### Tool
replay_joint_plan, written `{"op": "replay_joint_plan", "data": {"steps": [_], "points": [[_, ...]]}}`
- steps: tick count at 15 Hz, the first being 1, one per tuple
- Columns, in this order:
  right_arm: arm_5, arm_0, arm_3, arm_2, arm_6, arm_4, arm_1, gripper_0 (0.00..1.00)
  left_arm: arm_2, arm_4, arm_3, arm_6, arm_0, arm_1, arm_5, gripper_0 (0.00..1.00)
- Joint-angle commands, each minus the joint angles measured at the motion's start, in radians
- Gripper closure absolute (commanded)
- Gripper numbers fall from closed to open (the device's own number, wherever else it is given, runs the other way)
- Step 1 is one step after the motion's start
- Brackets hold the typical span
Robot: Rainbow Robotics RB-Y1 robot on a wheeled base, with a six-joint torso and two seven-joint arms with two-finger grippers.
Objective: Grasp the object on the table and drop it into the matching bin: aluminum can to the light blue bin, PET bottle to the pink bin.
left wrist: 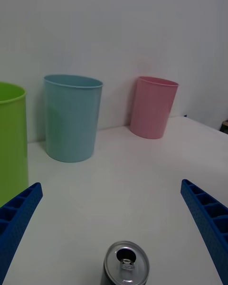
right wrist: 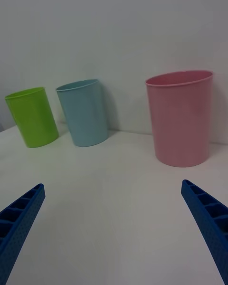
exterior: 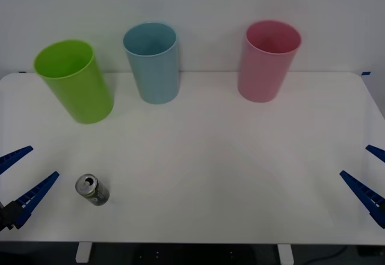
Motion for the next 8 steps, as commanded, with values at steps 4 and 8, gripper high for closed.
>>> {"op": "replay_joint_plan", "data": {"steps": [4,8], "points": [[0.0,0.0,0.0,0.0,0.0,0.0,0.0,0.0,-0.014,-0.034,0.012,-0.003,0.007,-0.024,0.005,0.0],[0.0,0.0,0.0,0.0,0.0,0.0,0.0,0.0,-0.017,0.0,0.014,-0.015,0.024,-0.021,0.005,0.0]]}}
